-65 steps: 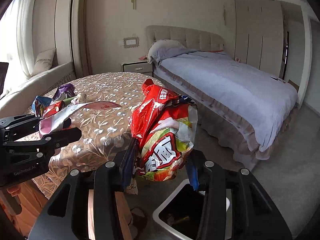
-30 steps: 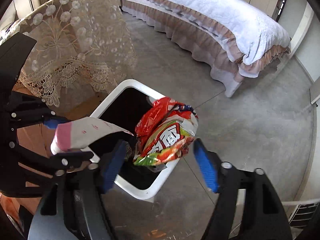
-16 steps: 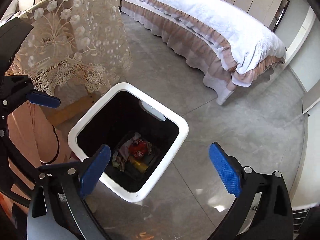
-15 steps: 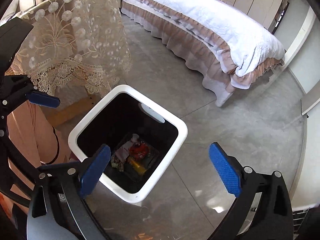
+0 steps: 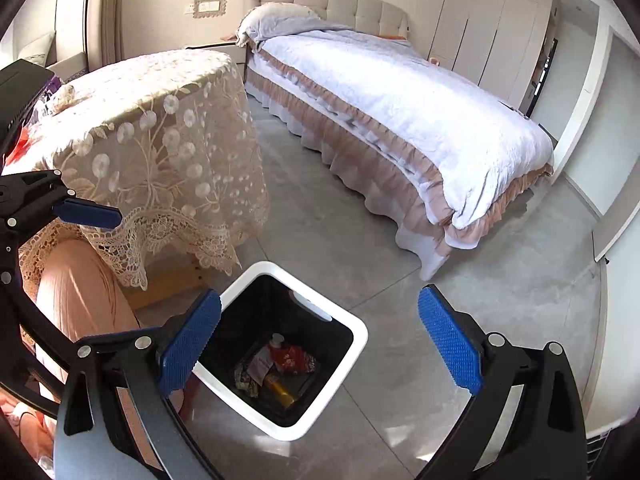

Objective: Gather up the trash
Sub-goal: 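Move both tools back from the bin to the table, then grasp the blue bag with the left tool while the right tool grasps the plastic bottle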

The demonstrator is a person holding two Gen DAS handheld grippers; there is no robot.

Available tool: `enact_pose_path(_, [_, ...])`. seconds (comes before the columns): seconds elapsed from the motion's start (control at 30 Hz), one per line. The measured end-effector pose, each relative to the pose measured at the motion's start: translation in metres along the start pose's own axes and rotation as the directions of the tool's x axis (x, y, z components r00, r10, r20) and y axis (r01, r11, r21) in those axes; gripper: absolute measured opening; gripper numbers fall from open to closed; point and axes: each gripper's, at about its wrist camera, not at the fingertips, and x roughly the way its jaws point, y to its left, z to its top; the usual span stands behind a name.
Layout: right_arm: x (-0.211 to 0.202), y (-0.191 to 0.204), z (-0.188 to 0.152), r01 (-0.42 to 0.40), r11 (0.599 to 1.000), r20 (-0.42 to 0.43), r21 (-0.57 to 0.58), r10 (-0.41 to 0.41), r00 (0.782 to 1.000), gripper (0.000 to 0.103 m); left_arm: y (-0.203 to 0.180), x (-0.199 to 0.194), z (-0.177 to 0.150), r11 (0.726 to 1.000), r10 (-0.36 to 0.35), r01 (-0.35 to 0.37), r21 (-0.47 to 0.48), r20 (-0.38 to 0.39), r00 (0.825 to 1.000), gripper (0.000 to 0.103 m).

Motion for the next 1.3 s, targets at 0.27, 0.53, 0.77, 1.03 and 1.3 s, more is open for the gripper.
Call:
enact_pose_path(0.27, [-0.038,0.026,0.032,0.005,1.0,0.136,-0.004,-0.004,0.991,0.098,0.024,-0.057,-0.005,0.985,0.167,-0.158,-0.071,0.145,0.975,0.098])
enact_pose_path(0.53, [-0.065,0.069,0.069,-0.1,0.995,0.275,-0.016,0.1,0.956,0.098,0.068,-0.115,-0.026,0.927,0.356,-0.312,-0.206,0.231,0.905,0.098])
enact_pose_path(0.77, [-0.073,0.119,0.099,-0.211,0.976,0.326,-0.049,0.215,0.921,0.098,0.115,-0.15,-0.056,0.852,0.486,-0.4,-0.336,0.226,0.844,0.098])
enact_pose_path(1.03, [-0.081,0.174,0.126,-0.316,0.944,0.334,-0.098,0.33,0.883,0.098,0.17,-0.188,-0.093,0.759,0.586,-0.451,-0.47,0.192,0.787,0.098])
enact_pose_path(1.3, [-0.081,0.232,0.146,-0.376,0.915,0.32,-0.149,0.404,0.857,0.098,0.23,-0.224,-0.138,0.611,0.693,-0.518,-0.599,0.089,0.715,0.098])
